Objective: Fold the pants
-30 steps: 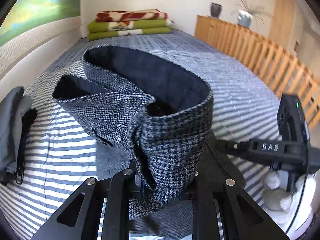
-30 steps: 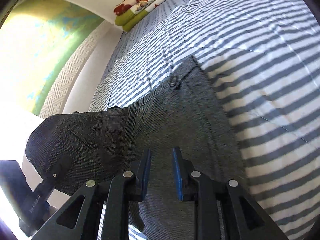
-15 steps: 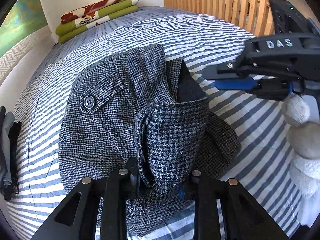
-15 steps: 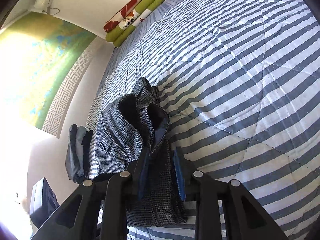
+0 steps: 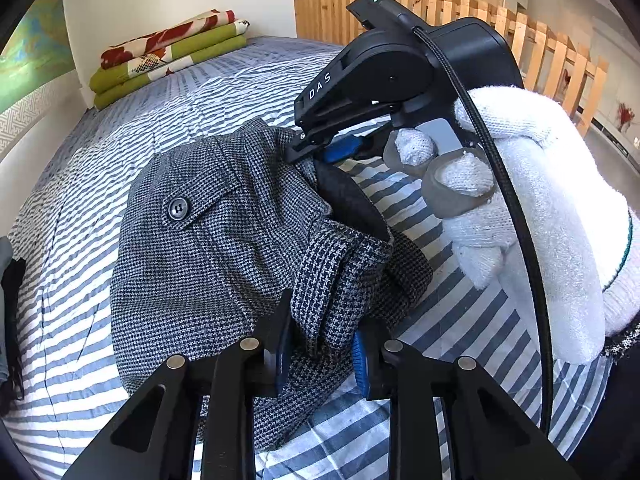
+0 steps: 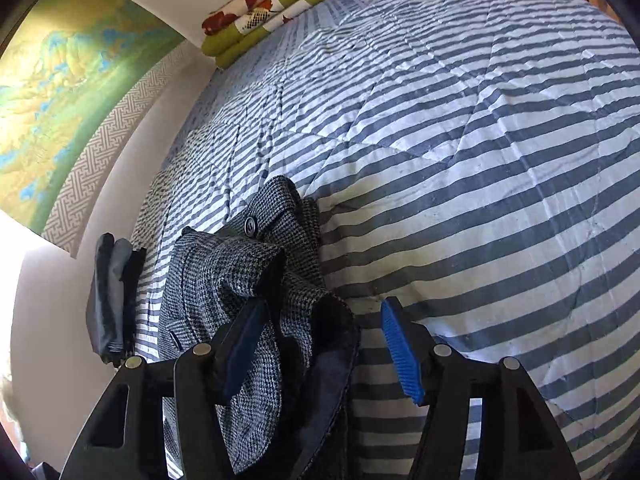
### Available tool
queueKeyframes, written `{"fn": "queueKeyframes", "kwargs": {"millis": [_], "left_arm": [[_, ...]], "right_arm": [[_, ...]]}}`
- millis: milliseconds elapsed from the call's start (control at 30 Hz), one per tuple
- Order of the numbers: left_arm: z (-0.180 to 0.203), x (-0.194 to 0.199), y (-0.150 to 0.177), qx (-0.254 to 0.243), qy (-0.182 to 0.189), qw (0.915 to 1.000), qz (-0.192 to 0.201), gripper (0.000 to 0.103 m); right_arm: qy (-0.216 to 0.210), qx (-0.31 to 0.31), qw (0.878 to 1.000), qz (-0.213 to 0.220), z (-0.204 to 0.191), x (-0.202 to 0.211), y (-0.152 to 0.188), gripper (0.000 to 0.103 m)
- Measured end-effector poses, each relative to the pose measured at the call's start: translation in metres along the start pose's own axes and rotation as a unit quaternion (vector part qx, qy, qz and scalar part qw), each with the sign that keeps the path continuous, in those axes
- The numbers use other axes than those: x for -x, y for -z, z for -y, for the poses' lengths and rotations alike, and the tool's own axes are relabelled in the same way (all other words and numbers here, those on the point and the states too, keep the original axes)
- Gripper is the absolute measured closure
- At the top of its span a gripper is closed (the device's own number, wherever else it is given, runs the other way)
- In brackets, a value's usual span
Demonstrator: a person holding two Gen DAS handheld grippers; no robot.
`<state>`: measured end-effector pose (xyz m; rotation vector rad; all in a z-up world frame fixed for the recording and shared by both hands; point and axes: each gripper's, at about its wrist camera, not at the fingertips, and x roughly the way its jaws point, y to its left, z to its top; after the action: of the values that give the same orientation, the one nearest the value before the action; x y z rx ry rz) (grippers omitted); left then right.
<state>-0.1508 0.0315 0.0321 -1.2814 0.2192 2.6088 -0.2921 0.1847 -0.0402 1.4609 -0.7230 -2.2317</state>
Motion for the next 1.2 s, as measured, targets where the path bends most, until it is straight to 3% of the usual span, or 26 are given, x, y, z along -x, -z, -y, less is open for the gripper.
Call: {"fn": "queueKeyframes", "kwargs": {"millis": [67, 233, 300, 333, 400, 467, 567, 700, 767, 833, 933, 967, 1033, 1100, 1200], "left_arm": [[-0.004, 0.010, 0.004, 0.015, 0.002, 0.9998, 0.012, 0.079], [-0.003, 0.028, 0.000, 0.018, -0.021, 0.9983, 0.052, 0.078], [0.000, 0.024, -0.005, 0.038, 0.004, 0.9984, 0.041, 0.067], [0.001, 0.018, -0.006, 0.051, 0.029, 0.9982, 0.016, 0.056], [0.008, 0.021, 0.000, 0.060, 0.064, 0.9961, -0.008, 0.056], [0.014, 0.035, 0.013, 0.042, 0.072, 0.9965, -0.004, 0.055], [-0.006, 0.059, 0.030, 0.044, 0.074, 0.9963, 0.004, 0.055], [-0.072, 0.076, 0.042, 0.105, 0.038, 0.9937, 0.010, 0.056], [-0.105, 0.074, 0.044, 0.143, 0.017, 0.9895, 0.006, 0.065], [-0.133, 0.066, 0.038, 0.166, 0.017, 0.9859, 0.008, 0.066], [-0.148, 0.045, 0.033, 0.171, 0.052, 0.9839, 0.001, 0.068], [-0.147, 0.026, 0.034, 0.163, 0.072, 0.9834, -0.033, 0.068], [-0.132, 0.002, 0.049, 0.135, 0.073, 0.9842, -0.088, 0.068], [-0.127, 0.004, 0.053, 0.107, 0.063, 0.9888, -0.084, 0.068], [-0.139, 0.027, 0.041, 0.137, 0.099, 0.9843, -0.050, 0.068]], "right_arm": [[-0.009, 0.020, 1.000, -0.005, -0.011, -0.001, 0.000, 0.089], [-0.033, 0.121, 0.992, 0.027, -0.072, 0.020, -0.011, 0.092], [-0.049, 0.166, 0.983, 0.054, -0.090, 0.031, -0.016, 0.092], [-0.049, 0.178, 0.981, 0.064, -0.093, 0.028, -0.021, 0.092], [0.000, 0.172, 0.984, 0.044, -0.081, 0.008, -0.033, 0.091], [0.043, 0.139, 0.989, -0.002, -0.052, -0.008, -0.044, 0.085], [0.041, 0.082, 0.995, 0.029, -0.015, 0.018, -0.045, 0.078], [0.019, 0.105, 0.992, 0.075, -0.023, 0.061, -0.024, 0.078], [-0.001, 0.136, 0.988, 0.075, -0.044, 0.069, -0.007, 0.078], [-0.008, 0.170, 0.983, 0.063, -0.066, 0.065, 0.013, 0.078], [0.021, 0.212, 0.976, 0.039, -0.085, 0.047, 0.044, 0.078], [0.034, 0.222, 0.974, 0.031, -0.086, 0.040, 0.054, 0.078], [0.067, 0.237, 0.969, 0.002, -0.078, 0.019, 0.074, 0.078], [0.102, 0.249, 0.962, -0.040, -0.065, -0.003, 0.089, 0.078], [0.074, 0.242, 0.967, -0.033, -0.066, 0.012, 0.082, 0.078]]}}
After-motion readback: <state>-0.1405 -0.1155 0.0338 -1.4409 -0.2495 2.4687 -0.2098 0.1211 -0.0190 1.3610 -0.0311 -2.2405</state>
